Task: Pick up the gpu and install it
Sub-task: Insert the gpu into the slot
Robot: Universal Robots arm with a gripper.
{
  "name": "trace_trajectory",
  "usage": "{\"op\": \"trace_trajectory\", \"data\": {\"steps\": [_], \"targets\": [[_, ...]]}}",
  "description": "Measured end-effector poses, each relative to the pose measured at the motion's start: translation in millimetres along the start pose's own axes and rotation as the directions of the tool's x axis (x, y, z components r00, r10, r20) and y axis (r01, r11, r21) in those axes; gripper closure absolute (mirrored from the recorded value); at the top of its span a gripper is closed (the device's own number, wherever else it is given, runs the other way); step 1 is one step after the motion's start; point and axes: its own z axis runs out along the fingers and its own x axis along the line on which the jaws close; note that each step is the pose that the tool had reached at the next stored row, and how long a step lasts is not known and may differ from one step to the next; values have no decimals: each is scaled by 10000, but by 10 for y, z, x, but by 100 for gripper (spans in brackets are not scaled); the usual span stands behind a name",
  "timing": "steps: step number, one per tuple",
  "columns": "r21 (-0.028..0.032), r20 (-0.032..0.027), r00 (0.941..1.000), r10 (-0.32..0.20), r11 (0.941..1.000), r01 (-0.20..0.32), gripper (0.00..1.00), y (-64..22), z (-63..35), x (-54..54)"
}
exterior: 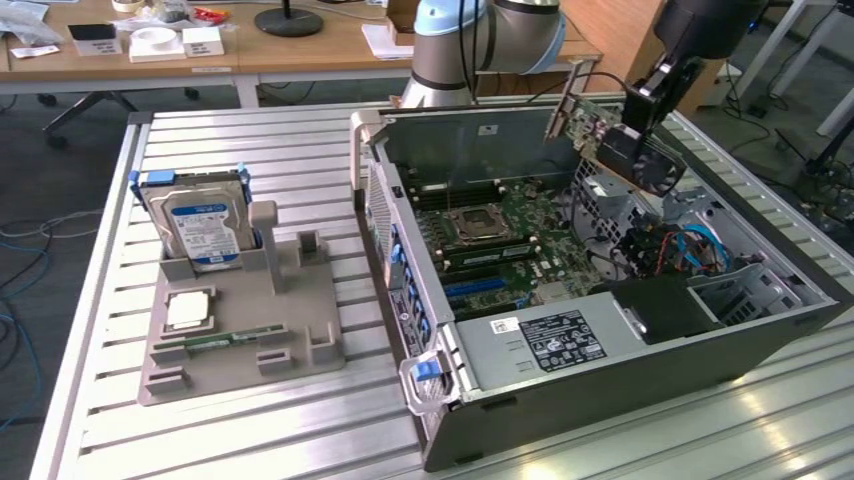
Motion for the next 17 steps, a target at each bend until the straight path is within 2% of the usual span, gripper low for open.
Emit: {"op": "trace_trajectory", "data": {"steps": [4,8,12,17], "targets": [[67,-58,9989,-455,9989,455,73,3,1,5],[103,-104,9950,-989,9950,990,73,4,3,8],[130,-149,9883,-1521,9883,1523,73,5,5,10],[157,-203,9761,-2164,9761,2168,73,7,7,14]]}}
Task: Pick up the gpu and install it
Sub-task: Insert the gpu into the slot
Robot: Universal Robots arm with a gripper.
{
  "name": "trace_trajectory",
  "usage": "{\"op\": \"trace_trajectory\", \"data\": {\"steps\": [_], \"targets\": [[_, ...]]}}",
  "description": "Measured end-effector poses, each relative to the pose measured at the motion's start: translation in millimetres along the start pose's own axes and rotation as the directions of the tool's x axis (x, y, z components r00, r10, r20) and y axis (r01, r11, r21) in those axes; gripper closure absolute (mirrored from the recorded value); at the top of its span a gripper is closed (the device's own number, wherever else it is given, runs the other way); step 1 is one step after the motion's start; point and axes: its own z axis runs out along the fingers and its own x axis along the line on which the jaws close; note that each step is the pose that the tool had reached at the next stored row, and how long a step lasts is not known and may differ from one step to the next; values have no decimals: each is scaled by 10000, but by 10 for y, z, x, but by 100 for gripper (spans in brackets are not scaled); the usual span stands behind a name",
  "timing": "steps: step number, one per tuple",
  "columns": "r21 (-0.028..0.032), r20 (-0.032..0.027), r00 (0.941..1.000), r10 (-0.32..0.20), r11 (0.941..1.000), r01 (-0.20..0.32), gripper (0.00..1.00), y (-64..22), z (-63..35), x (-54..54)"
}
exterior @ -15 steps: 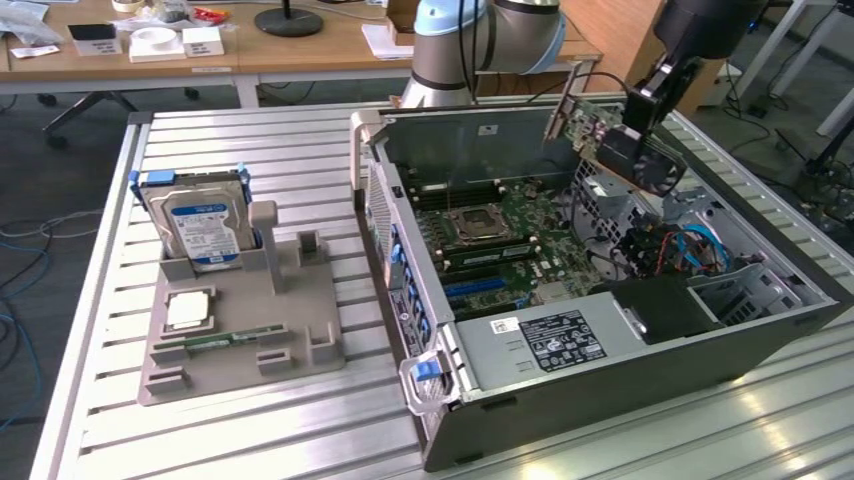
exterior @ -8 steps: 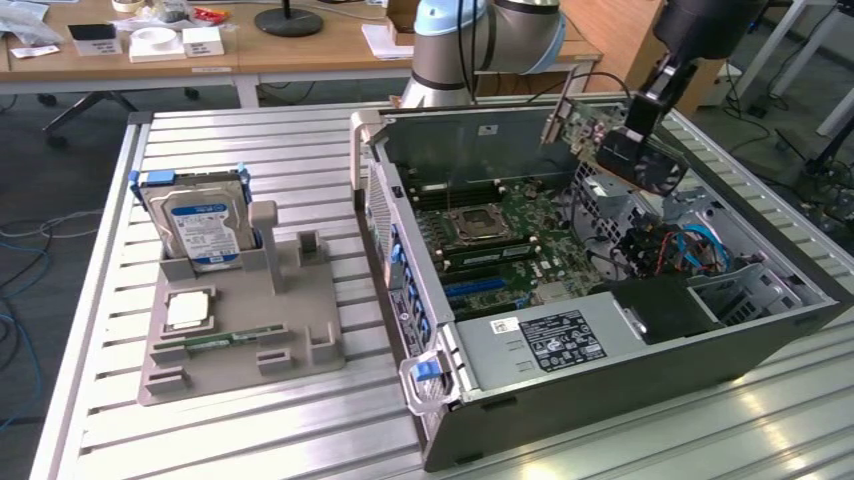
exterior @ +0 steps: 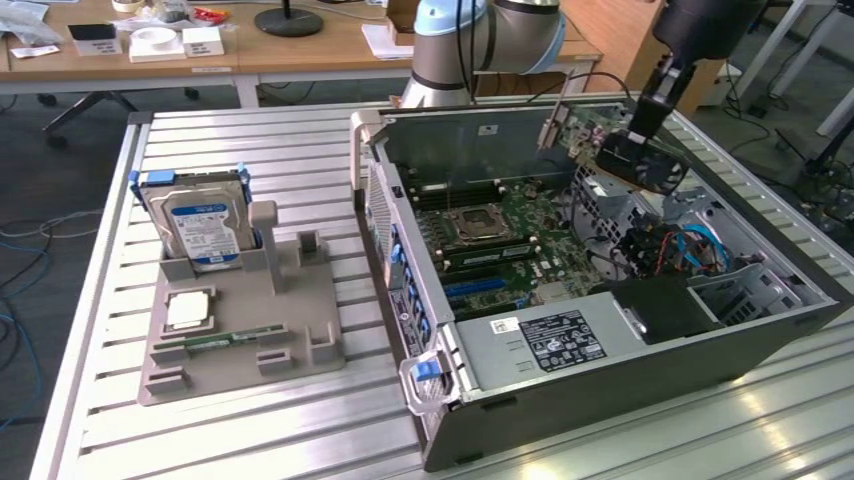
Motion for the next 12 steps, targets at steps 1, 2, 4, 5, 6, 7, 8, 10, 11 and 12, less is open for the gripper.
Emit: {"op": "trace_trajectory", "data": {"steps": [1,2,4,5,6,7,8,10,11,12], "targets": [[6,-7,9999,-120,9999,120,73,1,1,1],[14,-16,9998,-216,9998,216,73,3,0,3],[25,-28,9996,-299,9996,299,73,4,0,5],[25,-28,9995,-299,9995,299,73,4,0,5],[25,-28,9995,-300,9995,300,73,4,0,5],[25,-27,9995,-300,9995,300,73,4,0,5],[25,-27,9995,-300,9995,300,73,4,1,5],[25,-28,9994,-347,9994,347,73,4,1,5],[26,-31,9989,-460,9989,460,73,4,1,5],[26,-33,9980,-626,9980,626,73,4,1,5]]}}
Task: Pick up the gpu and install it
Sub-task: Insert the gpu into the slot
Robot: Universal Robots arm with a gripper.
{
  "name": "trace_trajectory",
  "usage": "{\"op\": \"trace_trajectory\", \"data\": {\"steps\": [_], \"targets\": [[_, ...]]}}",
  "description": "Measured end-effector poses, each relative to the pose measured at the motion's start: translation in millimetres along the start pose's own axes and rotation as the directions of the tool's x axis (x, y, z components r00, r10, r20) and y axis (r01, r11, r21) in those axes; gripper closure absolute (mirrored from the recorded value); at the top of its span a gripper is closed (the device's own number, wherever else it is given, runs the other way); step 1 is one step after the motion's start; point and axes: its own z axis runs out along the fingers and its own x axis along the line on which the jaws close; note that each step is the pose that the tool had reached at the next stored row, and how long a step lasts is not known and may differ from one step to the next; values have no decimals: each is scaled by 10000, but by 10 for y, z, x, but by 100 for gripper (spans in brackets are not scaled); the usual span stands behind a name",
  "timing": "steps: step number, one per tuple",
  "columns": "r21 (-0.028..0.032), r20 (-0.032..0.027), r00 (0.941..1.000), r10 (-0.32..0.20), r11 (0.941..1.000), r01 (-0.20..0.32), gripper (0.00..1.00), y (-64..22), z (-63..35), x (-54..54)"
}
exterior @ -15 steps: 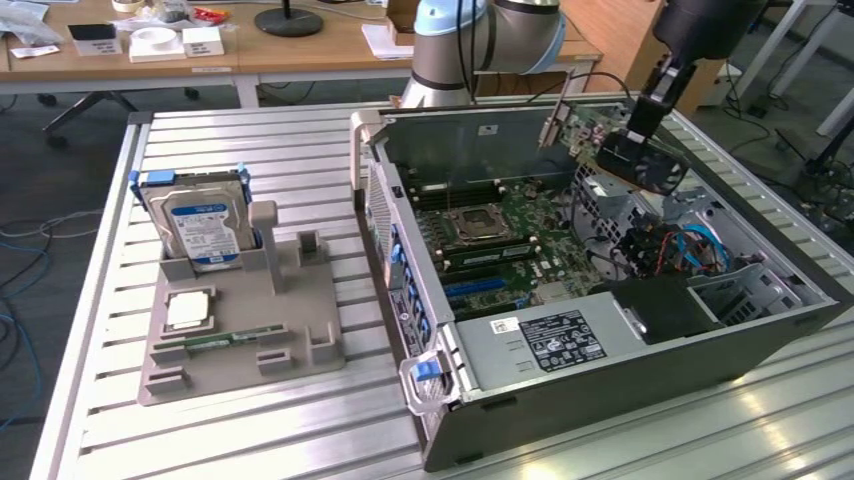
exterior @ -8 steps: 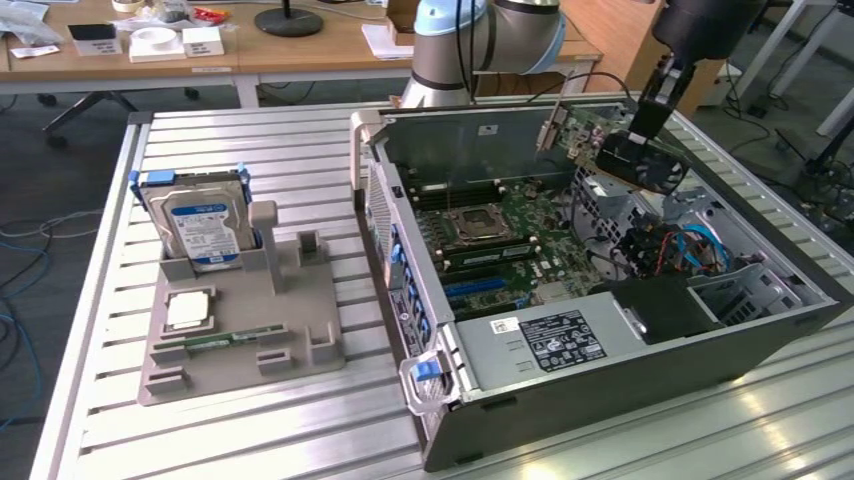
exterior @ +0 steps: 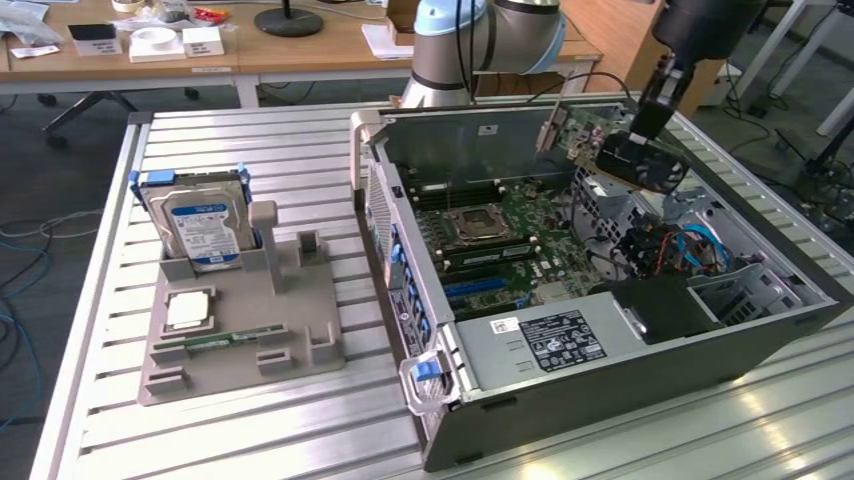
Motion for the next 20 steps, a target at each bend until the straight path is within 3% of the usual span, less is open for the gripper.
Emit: {"op": "trace_trajectory", "data": {"steps": [4,10,16,20], "targets": [[3,-12,9978,-668,9978,668,73,0,1,0],[6,-29,9869,-1615,9869,1616,73,0,2,0],[7,-44,9691,-2464,9692,2464,73,0,3,0],[7,-55,9525,-3045,9525,3045,73,0,3,0]]}}
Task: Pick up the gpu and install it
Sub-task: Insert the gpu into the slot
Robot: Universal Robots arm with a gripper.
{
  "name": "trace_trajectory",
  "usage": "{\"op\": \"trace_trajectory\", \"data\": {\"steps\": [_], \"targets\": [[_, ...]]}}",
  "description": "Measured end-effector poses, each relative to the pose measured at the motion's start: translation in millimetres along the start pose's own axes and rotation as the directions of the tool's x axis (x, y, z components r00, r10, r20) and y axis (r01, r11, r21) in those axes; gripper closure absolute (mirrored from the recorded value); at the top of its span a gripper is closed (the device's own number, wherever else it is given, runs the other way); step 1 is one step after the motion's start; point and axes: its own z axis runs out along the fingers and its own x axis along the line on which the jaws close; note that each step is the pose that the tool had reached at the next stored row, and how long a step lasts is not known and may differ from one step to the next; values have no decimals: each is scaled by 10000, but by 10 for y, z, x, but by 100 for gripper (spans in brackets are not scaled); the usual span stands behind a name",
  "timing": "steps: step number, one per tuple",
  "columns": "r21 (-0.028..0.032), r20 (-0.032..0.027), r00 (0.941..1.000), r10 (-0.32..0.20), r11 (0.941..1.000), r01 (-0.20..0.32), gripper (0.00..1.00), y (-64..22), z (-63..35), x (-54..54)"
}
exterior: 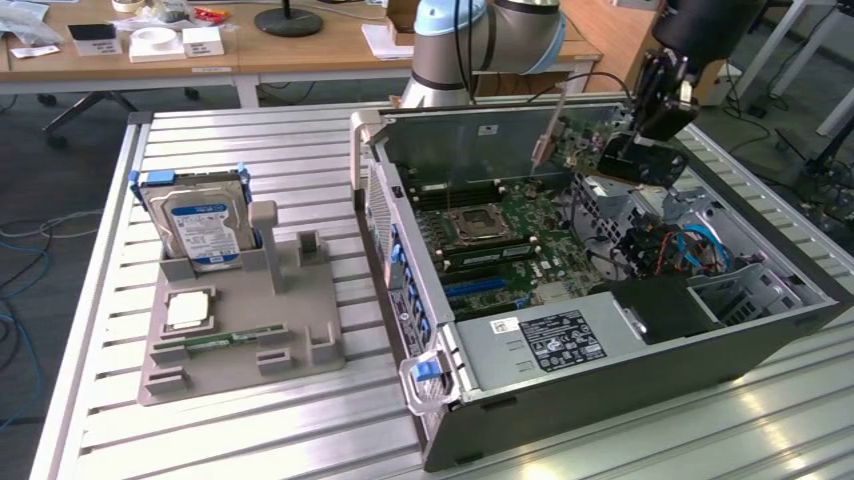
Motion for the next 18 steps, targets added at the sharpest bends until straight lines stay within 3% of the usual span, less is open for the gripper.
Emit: {"op": "trace_trajectory", "data": {"steps": [4,9,14,18], "targets": [[2,-11,9982,-595,9982,595,73,0,0,0],[5,-23,9915,-1302,9915,1302,73,0,1,0],[6,-35,9807,-1953,9807,1953,73,1,1,0],[7,-45,9681,-2504,9681,2504,73,1,2,1]]}}
